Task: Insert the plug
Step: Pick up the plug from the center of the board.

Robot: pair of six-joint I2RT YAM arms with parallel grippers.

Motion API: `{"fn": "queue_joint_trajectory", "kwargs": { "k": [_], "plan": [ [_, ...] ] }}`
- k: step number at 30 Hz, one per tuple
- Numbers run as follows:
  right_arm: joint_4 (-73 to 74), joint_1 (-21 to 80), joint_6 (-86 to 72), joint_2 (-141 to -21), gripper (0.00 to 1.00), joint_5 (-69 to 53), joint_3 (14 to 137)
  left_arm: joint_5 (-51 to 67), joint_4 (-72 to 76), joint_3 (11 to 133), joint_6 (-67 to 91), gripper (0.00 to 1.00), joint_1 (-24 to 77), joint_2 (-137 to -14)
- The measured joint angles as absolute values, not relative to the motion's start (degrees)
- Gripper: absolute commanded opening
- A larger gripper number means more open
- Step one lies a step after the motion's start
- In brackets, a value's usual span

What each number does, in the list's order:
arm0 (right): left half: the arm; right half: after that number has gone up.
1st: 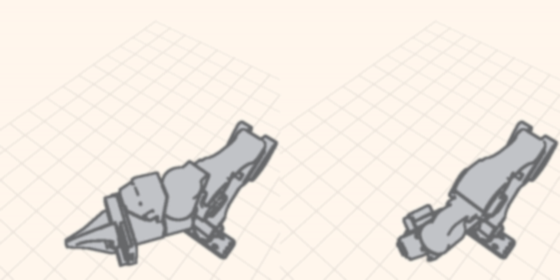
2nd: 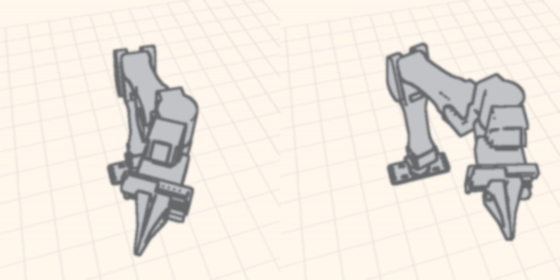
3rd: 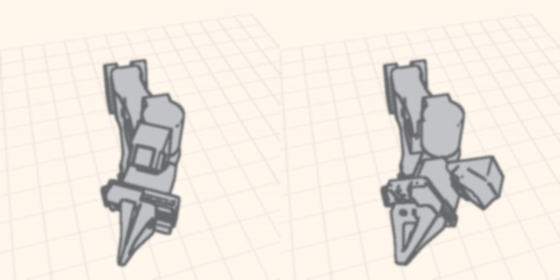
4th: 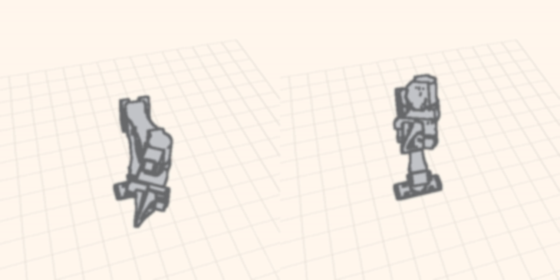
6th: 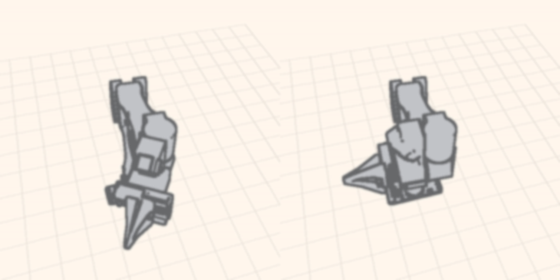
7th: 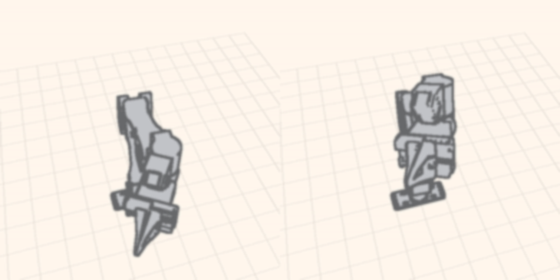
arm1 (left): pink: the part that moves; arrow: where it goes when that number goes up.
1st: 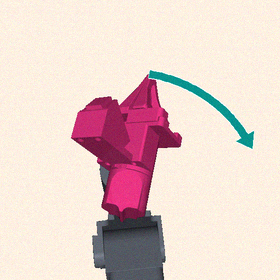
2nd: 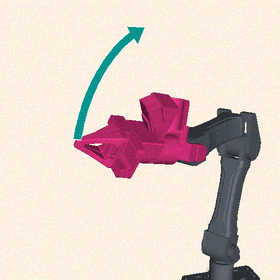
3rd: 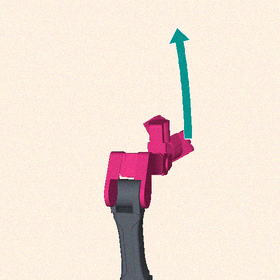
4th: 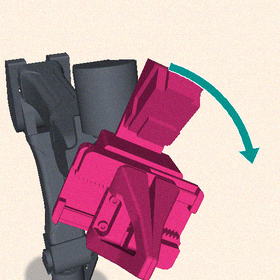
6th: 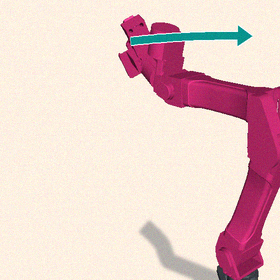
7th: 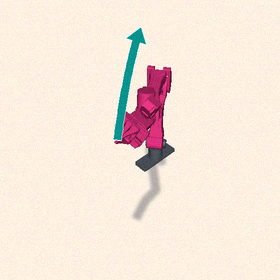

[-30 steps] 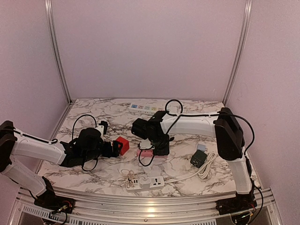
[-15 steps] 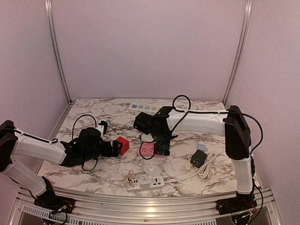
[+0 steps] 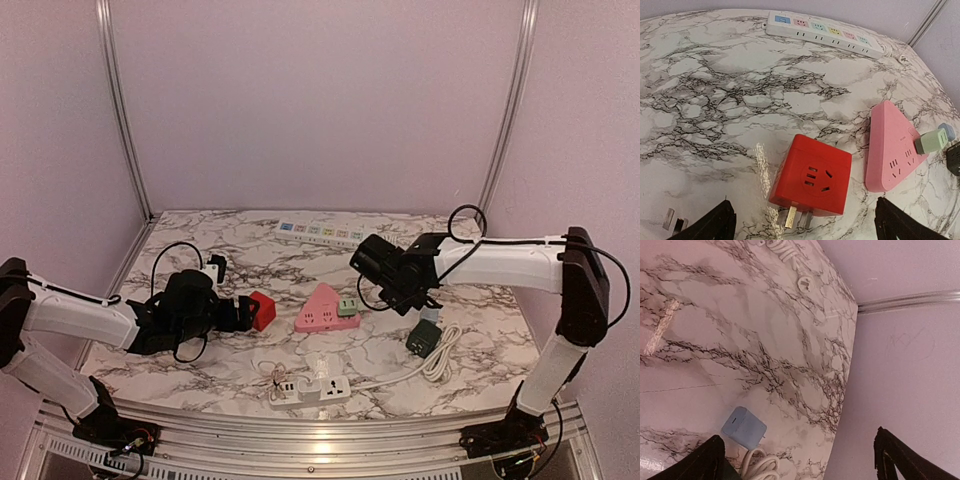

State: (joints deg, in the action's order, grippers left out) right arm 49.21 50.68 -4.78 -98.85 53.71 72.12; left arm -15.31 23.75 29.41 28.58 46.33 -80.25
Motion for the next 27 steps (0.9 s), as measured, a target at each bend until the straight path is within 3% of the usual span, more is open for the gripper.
{"fn": "queue_joint_trajectory", "kwargs": {
  "k": [10,17,27],
  "plan": [
    [42.87,34.65,-21.78,-82.02,0.97,43.22,61.73,-15.42,23.75,29.41,29.15,0.99,46.06,-80.05],
    [39.35,28.29,-28.23,-83.66,0.98,33.89,58.67,-15.11,23.75,29.41,29.21,0.99,46.06,-80.07],
    [32.95,28.14,-31.59,-90.87,0.97,24.34,56.99,-15.59,23.73,29.26,29.47,0.99,46.02,-79.70]
  ]
}}
